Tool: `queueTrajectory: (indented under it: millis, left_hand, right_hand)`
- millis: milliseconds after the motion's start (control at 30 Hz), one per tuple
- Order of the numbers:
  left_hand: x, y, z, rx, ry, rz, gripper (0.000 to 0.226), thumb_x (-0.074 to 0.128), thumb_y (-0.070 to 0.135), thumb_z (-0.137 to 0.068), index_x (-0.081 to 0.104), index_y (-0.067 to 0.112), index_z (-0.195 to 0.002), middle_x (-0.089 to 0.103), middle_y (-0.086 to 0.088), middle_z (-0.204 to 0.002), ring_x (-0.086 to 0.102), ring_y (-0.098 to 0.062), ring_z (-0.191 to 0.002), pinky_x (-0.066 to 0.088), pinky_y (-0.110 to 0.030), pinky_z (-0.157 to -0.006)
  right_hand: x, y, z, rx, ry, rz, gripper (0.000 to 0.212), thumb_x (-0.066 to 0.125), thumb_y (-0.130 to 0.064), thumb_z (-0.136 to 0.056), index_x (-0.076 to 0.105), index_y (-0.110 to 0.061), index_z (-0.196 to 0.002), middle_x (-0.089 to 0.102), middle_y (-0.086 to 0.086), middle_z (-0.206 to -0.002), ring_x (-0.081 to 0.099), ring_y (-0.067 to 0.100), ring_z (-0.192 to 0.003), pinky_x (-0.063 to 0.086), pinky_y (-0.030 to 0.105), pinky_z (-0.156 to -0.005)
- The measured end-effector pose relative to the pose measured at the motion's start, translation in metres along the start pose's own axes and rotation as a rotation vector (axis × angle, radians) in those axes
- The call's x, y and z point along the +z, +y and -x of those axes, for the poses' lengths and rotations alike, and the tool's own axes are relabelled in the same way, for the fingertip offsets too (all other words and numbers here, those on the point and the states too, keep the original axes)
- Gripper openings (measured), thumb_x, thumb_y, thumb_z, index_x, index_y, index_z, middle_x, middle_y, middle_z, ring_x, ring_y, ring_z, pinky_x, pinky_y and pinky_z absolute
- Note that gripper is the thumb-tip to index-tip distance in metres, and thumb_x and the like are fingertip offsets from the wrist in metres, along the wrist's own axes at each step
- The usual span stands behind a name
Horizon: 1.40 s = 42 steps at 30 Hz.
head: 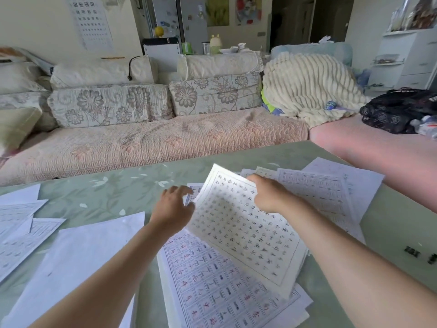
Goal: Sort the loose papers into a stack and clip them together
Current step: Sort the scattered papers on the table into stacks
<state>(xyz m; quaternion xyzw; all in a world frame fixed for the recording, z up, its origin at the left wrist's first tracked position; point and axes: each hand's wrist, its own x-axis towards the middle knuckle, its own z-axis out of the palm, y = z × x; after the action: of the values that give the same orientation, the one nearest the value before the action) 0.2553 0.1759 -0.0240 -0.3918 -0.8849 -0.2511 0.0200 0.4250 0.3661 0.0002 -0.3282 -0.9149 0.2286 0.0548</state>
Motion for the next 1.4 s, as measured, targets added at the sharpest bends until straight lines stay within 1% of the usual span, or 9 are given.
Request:
queueTrajectory:
  millis: [167,267,533,700,933,1033,1167,1300,1400]
  left_hand:
    - [0.015,0.001,-0.002,0.15,-0.249,-0.167,0.073,0.054,0.07,-0.08,0.036,0.038,-0.143,0.029,0.008,-0.153,0.026,-0.017,-0.139,0.029,-0.046,-0.113]
    - [0.027,-0.007,-0.004,0.114,-0.327,-0.243,0.087,0.046,0.083,-0.073,0.027,0.042,-0.147,0.02,0.009,-0.158,0.018,-0.019,-0.143,0.019,-0.047,-0.116]
    - [0.047,-0.023,0.001,0.125,-0.172,-0.192,0.092,0.03,0.094,-0.065,0.03,0.046,-0.144,0.022,0.018,-0.154,0.013,-0.01,-0.143,0.009,-0.034,-0.117]
    - [0.049,-0.023,0.006,0.122,-0.111,-0.166,0.089,0.032,0.094,-0.066,0.034,0.047,-0.141,0.026,0.018,-0.153,0.015,-0.008,-0.143,0.011,-0.034,-0.119]
    - [0.051,-0.023,0.006,0.111,-0.063,-0.141,0.098,0.034,0.096,-0.063,0.034,0.039,-0.142,0.028,0.018,-0.152,0.018,-0.008,-0.142,0.014,-0.034,-0.119]
    - [0.05,-0.022,0.008,0.086,-0.06,-0.117,0.103,0.037,0.095,-0.061,0.031,0.037,-0.145,0.025,0.016,-0.154,0.016,-0.008,-0.143,0.014,-0.034,-0.119]
    - [0.046,-0.02,0.007,0.047,-0.048,-0.083,0.107,0.044,0.094,-0.058,0.026,0.036,-0.147,0.024,0.014,-0.155,0.015,-0.009,-0.144,0.017,-0.036,-0.12]
    - [0.037,-0.019,0.007,0.052,0.034,-0.099,0.105,0.058,0.079,-0.068,0.018,0.026,-0.149,0.018,0.006,-0.158,0.012,-0.016,-0.146,0.015,-0.038,-0.12]
    - [0.025,-0.012,0.01,-0.018,0.19,0.088,0.108,0.073,0.054,-0.074,0.008,0.019,-0.152,0.01,-0.001,-0.159,0.007,-0.02,-0.148,0.009,-0.037,-0.121]
  right_hand:
    - [0.013,-0.013,-0.042,-0.125,0.027,0.188,0.055,0.049,-0.002,-0.087,0.05,-0.026,-0.136,0.055,0.009,-0.13,0.049,0.03,-0.122,0.044,0.04,-0.098]
    - [0.024,-0.011,-0.068,-0.092,-0.012,0.198,0.041,0.064,-0.023,-0.085,0.055,-0.025,-0.125,0.046,0.009,-0.136,0.034,0.029,-0.136,0.035,0.045,-0.108]
    - [0.026,-0.005,-0.099,0.017,-0.126,0.239,0.102,0.072,-0.07,-0.063,0.035,-0.029,-0.149,0.024,0.005,-0.16,0.032,0.029,-0.143,0.034,0.045,-0.112]
    - [0.031,-0.004,-0.111,-0.061,-0.137,0.263,0.089,0.07,-0.076,-0.059,0.046,-0.033,-0.134,0.037,0.001,-0.14,0.025,0.024,-0.139,0.027,0.049,-0.113]
    - [0.031,-0.018,-0.131,-0.057,-0.189,0.365,0.098,0.057,-0.092,-0.045,0.048,-0.037,-0.125,0.053,-0.004,-0.128,0.04,0.025,-0.122,0.03,0.044,-0.101]
    - [0.029,-0.022,-0.131,-0.11,-0.192,0.33,0.075,0.067,-0.078,-0.057,0.06,-0.029,-0.113,0.055,-0.005,-0.112,0.047,0.022,-0.115,0.038,0.04,-0.098]
    - [0.012,-0.024,-0.119,-0.151,-0.259,0.122,0.033,0.085,-0.038,-0.066,0.066,-0.021,-0.086,0.07,-0.003,-0.087,0.068,0.019,-0.081,0.05,0.029,-0.067]
    - [-0.019,-0.028,-0.099,-0.096,-0.221,0.035,0.032,0.089,-0.03,-0.066,0.067,-0.018,-0.086,0.072,0.0,-0.086,0.071,0.018,-0.077,0.054,0.029,-0.064]
    - [-0.041,-0.022,-0.078,-0.023,-0.191,-0.25,0.031,0.088,-0.02,-0.069,0.067,-0.016,-0.091,0.076,0.001,-0.086,0.074,0.018,-0.074,0.058,0.03,-0.063]
